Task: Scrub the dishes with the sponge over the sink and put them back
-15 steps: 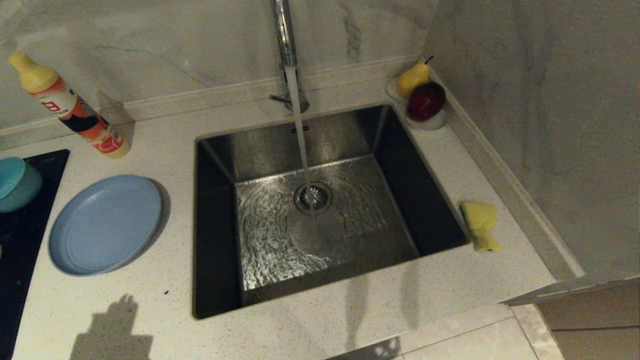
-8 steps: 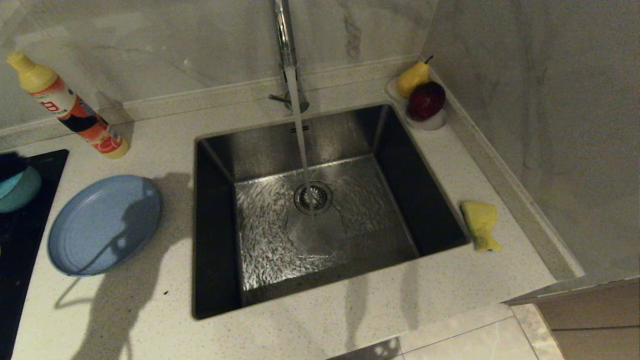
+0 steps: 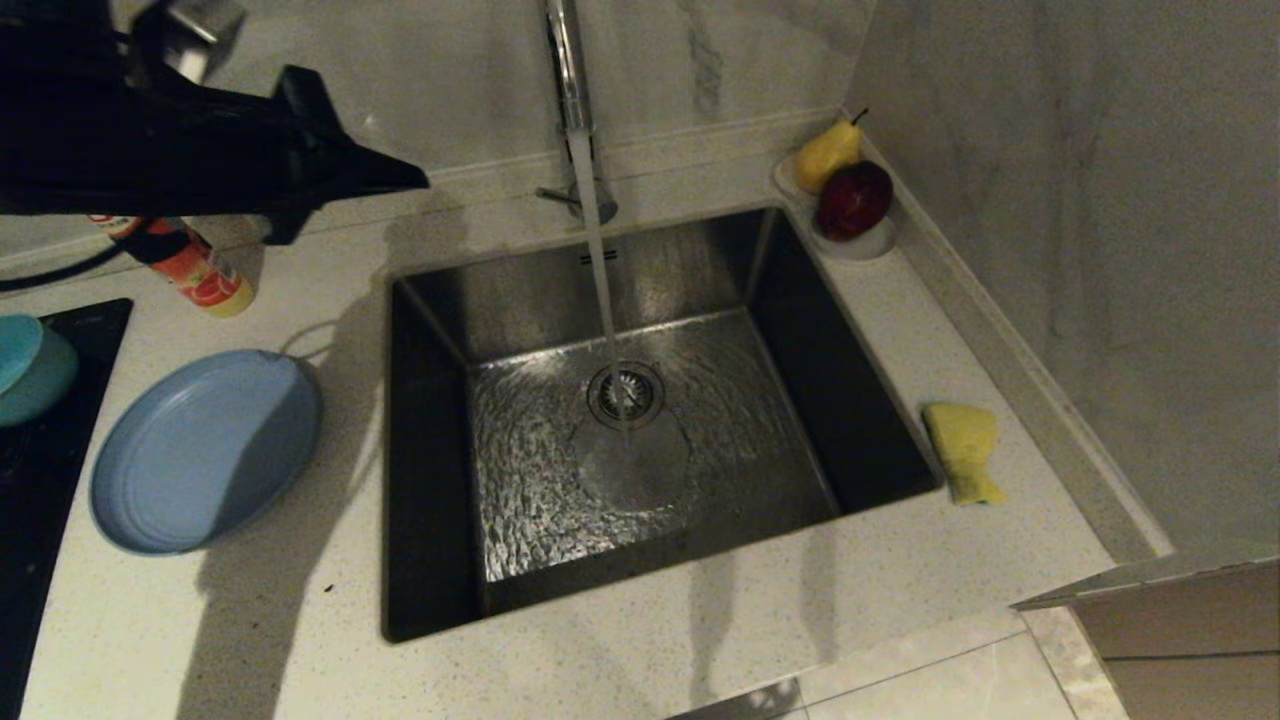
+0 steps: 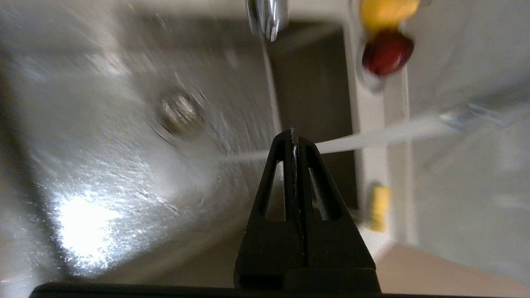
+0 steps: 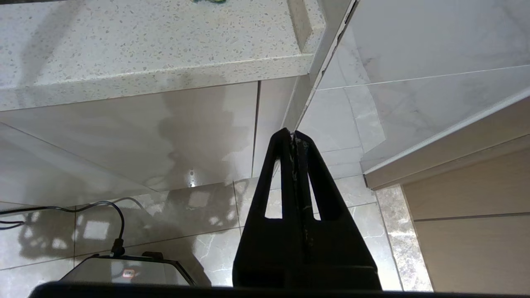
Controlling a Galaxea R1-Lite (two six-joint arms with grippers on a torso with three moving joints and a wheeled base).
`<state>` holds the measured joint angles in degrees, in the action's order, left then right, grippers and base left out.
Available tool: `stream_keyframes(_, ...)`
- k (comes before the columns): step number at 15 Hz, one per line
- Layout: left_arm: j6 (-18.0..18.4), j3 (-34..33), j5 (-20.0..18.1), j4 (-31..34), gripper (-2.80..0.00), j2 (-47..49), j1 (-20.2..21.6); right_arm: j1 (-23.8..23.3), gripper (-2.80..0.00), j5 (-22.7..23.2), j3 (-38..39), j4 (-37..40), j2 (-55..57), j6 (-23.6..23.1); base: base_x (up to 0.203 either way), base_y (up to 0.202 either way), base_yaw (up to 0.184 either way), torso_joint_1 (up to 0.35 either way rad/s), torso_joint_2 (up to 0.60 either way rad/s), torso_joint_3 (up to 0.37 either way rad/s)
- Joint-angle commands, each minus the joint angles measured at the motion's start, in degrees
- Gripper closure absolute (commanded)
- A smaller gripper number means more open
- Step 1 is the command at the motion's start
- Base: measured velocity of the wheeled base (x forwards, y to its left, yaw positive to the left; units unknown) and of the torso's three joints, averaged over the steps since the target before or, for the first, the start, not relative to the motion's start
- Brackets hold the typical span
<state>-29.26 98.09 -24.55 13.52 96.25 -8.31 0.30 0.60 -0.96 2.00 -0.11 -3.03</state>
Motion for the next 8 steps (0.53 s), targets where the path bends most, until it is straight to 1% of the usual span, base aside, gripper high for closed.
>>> stream_keyframes(1,-3.23,3.42,-1.07,0.71,0.0,9.83,-3.59,0.05,0.0,0.02,0.0,0.02,-0.09,-0.05,0.0,0.0,0.0,0.0,0.0,0.0)
stream_keyframes(4,-6.55,3.66,-1.2,0.28,0.0,11.6,-5.4,0.05,0.0,0.02,0.0,0.02,-0.07,-0.05,0.0,0.0,0.0,0.0,0.0,0.0)
stream_keyframes(8,-6.6,3.33,-0.85,-0.51,0.0,11.76,-5.4,0.05,0.0,0.02,0.0,0.02,-0.07,-0.05,0.0,0.0,0.0,0.0,0.0,0.0)
